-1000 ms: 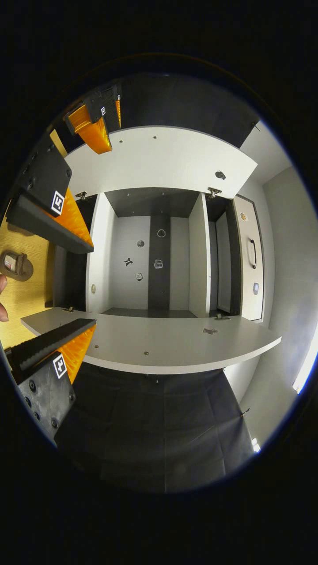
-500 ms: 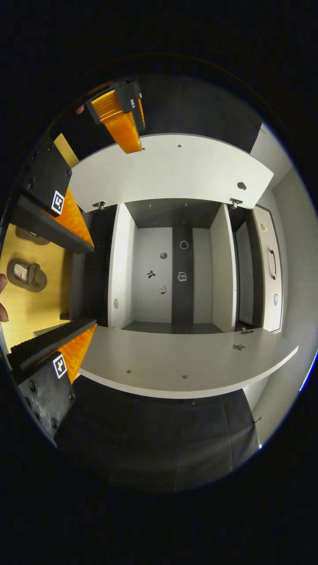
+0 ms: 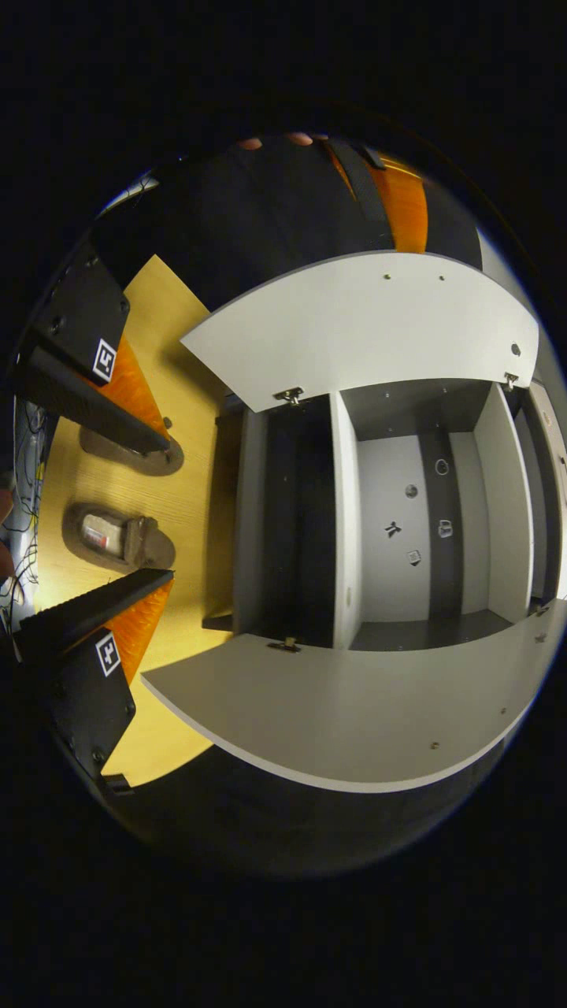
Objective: Grab one shoe with the right hand and put it into the shoe cabinet, grab the other shoe with the left hand and put it into the shoe cabinet; then close the right door with the right hand and the left door with the left hand.
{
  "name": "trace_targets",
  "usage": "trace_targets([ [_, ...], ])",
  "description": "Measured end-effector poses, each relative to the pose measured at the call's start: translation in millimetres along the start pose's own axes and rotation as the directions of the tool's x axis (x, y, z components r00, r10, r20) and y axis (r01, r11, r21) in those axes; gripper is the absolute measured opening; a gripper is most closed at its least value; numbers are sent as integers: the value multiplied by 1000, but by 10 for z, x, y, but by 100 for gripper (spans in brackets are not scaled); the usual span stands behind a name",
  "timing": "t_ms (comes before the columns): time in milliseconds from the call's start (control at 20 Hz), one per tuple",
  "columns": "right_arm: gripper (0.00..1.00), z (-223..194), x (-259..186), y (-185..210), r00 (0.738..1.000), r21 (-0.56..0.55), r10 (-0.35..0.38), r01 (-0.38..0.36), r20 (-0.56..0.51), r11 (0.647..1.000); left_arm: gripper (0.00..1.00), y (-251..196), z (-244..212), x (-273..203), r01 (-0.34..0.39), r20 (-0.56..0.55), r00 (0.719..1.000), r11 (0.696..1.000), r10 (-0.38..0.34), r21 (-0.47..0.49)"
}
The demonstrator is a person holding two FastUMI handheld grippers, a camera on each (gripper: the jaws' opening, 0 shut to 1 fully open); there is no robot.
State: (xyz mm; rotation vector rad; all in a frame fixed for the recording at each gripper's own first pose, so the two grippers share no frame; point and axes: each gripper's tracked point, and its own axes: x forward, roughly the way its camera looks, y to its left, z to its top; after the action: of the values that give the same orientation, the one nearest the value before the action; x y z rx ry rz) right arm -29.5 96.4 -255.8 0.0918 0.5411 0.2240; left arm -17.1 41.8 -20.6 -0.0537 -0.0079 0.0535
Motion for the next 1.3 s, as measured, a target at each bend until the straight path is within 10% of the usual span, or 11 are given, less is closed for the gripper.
trace_targets([
  [750, 95, -1268, 1173, -109, 957, 121, -29, 66, -287, 990, 95, 148, -213, -47, -7, -50, 999, 1000, 8, 14],
  [1200, 37, -1431, 1842, -409, 940, 82, -172, 205, -296, 975, 95, 304, -548, 93, -9, -129, 992, 1000, 9, -1],
  [1300, 37, -1413, 1857, -478, 939, 68, -208, 234, -272, 970, 95, 337, -574, 123, -11, -133, 991, 1000, 10, -9],
])
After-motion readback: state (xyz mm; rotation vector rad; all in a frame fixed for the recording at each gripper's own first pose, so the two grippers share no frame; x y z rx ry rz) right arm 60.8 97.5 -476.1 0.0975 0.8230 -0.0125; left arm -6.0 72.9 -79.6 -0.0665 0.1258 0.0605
